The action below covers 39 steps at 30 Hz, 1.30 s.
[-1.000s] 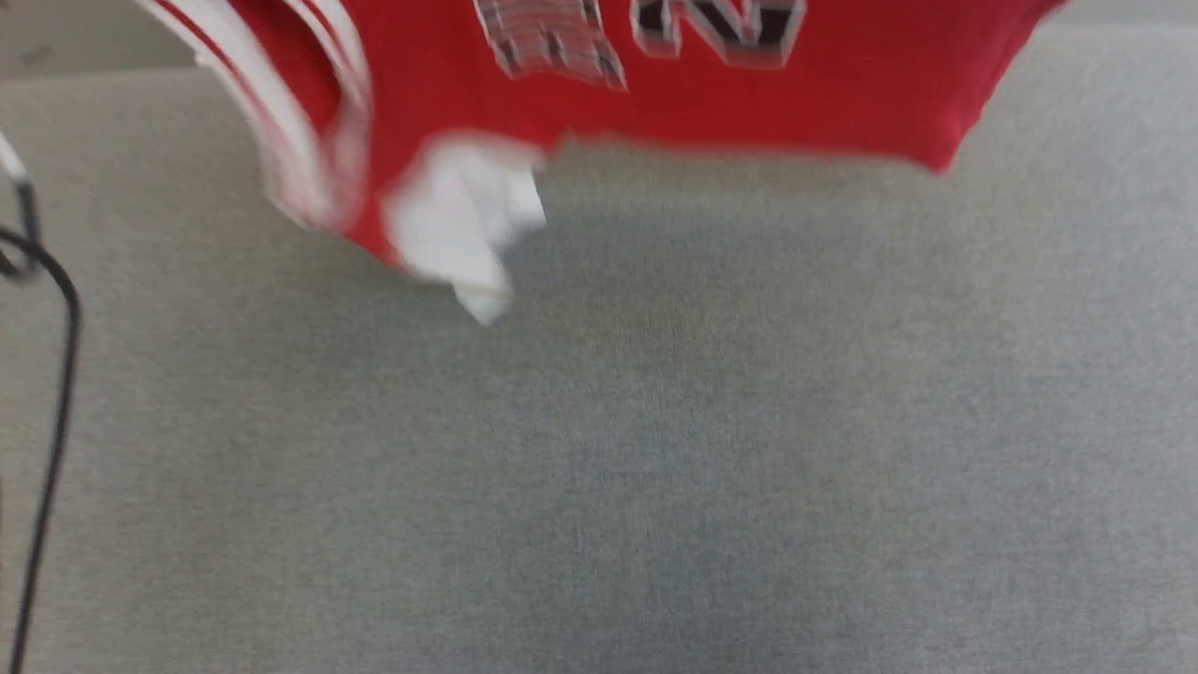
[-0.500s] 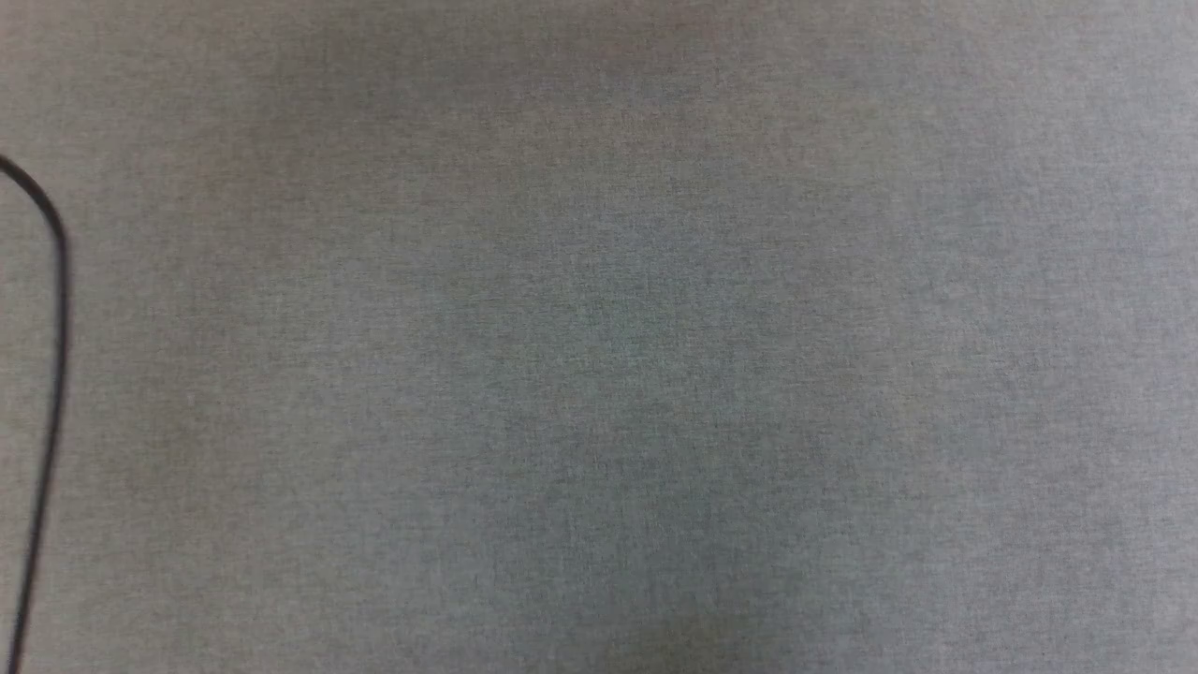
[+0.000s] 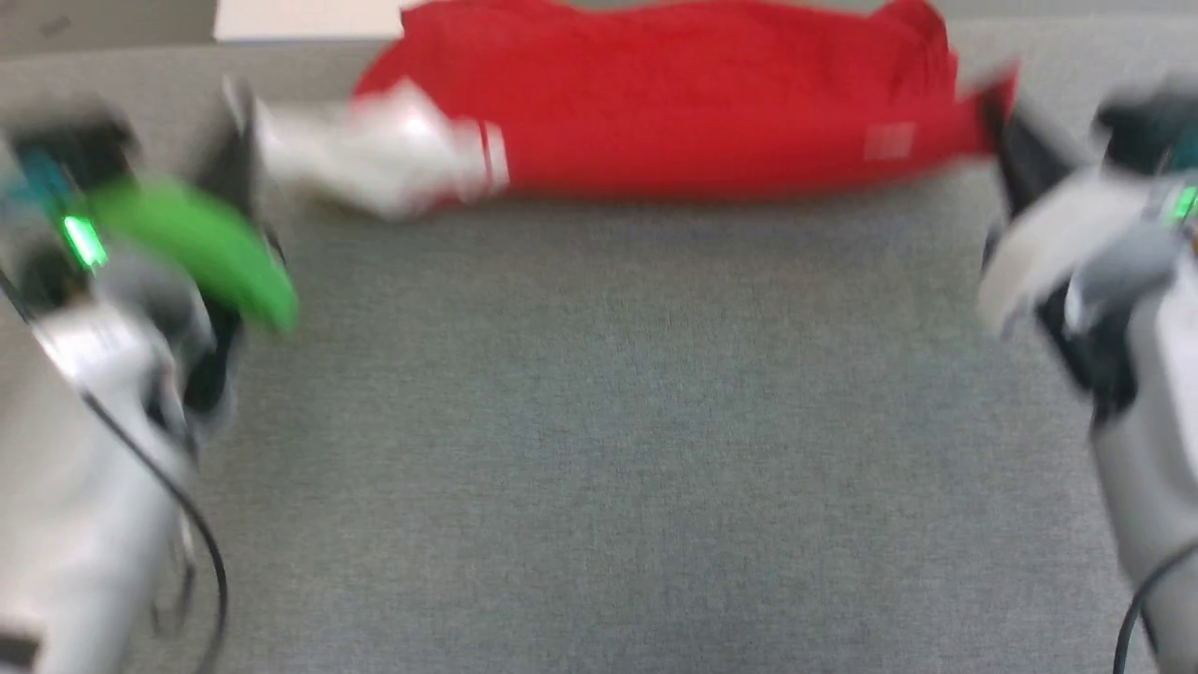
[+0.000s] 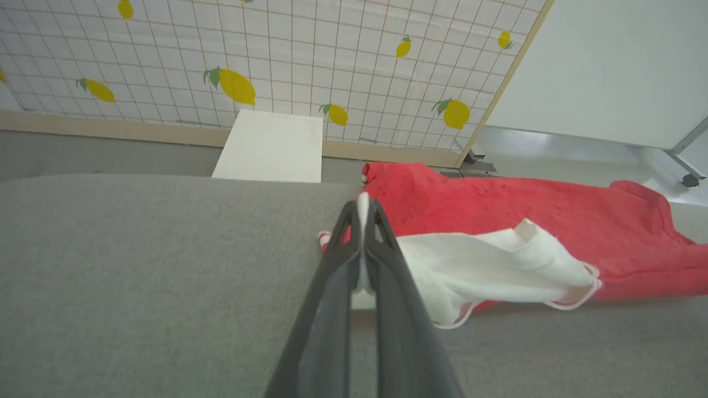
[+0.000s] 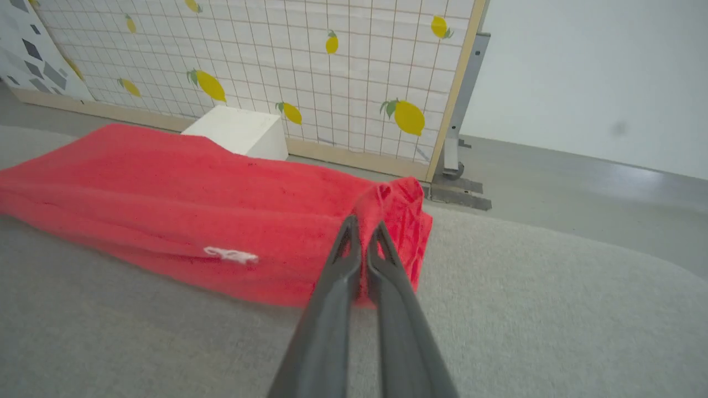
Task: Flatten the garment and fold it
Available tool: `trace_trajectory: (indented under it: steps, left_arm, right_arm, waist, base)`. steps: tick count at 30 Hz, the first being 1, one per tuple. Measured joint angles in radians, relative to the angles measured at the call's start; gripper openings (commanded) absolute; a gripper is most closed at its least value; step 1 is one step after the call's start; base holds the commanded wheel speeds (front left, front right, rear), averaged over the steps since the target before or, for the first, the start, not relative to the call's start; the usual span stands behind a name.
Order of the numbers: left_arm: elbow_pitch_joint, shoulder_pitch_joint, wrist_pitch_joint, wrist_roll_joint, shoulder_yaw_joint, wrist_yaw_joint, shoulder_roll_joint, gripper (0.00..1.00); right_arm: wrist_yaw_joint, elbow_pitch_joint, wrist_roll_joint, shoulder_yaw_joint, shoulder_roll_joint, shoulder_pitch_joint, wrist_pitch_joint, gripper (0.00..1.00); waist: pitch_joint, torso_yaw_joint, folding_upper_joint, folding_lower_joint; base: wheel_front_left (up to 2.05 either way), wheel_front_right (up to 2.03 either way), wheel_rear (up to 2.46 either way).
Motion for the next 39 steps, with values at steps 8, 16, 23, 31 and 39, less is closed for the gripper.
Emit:
trace_trajectory:
  steps: [8,16,23,31,39]
  left_arm:
    - [-0.211,0.461,0.133,-0.137,-0.049,0.070,0.041,0.00]
    - [-0.347,0.719,0.183,-0.208,-0.060,0.179,0.069,0.00]
    - [-0.440,0.866,0.226,-0.264,-0.055,0.258,0.105,0.00]
    - [-0.514,0.911,0.091,-0.154,-0.056,0.299,0.118,0.00]
    - [-0.439,0.779,-0.133,0.041,-0.103,0.298,0.008,0.00]
  right_arm:
    - [0.000,-0.124,0.019,-0.021,-0.012,0.338,0.062,0.00]
    - [0.000,-0.220,-0.010,-0.078,0.029,0.583,0.124,0.00]
    - [0.000,-0.300,-0.022,-0.134,0.047,0.722,0.233,0.00]
    - [0.000,-0.397,-0.015,-0.188,0.082,0.835,0.237,0.00]
    - [0.000,-0.385,-0.047,-0.182,0.145,0.843,0.004,0.00]
  waist:
    - [-0.112,0.017,0.0000,0.0000]
    - [-0.189,0.036,0.0000,0.0000]
    - [-0.222,0.046,0.0000,-0.0001]
    - [-0.229,0.052,0.0000,0.0000]
    - [-0.224,0.049,0.0000,-0.0001]
  base:
    - [0.00,0.00,0.00]
    - [0.00,0.00,0.00]
    - [0.00,0.00,0.00]
    - [0.00,0.00,0.00]
    - [0.00,0.00,0.00]
